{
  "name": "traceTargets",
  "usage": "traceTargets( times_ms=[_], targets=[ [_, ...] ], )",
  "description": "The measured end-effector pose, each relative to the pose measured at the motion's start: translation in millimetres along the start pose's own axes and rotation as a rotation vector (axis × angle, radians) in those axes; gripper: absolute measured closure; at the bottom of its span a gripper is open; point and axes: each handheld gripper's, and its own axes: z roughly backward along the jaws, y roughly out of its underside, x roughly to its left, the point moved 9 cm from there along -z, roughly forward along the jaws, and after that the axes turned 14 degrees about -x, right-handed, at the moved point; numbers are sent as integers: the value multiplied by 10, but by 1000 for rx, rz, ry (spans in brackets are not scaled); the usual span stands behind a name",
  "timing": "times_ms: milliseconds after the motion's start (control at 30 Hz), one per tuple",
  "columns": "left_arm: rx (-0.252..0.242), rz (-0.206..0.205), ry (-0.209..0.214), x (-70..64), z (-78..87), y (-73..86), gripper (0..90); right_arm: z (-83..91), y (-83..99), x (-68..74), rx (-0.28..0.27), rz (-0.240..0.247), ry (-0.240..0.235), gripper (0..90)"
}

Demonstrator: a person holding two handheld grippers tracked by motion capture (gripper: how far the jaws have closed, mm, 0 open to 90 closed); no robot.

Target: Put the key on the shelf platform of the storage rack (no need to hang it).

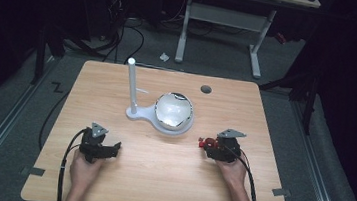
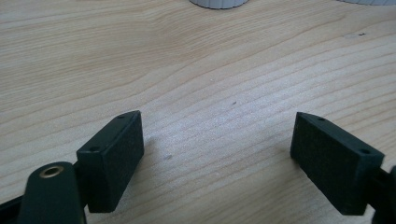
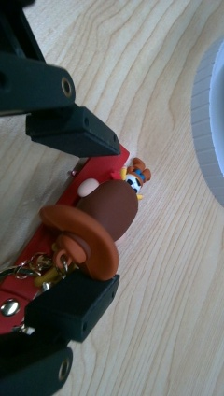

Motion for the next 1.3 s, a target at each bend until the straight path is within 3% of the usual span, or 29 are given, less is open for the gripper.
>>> traceTargets(
  times_ms=[100,567,733,1167,1300],
  targets=[
    [0,-1,0,0,0,0,176,-17,-3,26,5,-13,-27,455],
    [2,-3,2,-3,2,1,176,6,-29,5,-10,-69,-58,470],
    [2,-3,2,-3,2,1,176,83,-100,-26,-40,-95,-64,473],
    [2,-3,2,-3,2,1,175,360,-332,-77,-64,-72,-72,476],
    [2,-3,2,-2,2,1,175,450,-419,-73,-73,-92,-87,476]
  ],
)
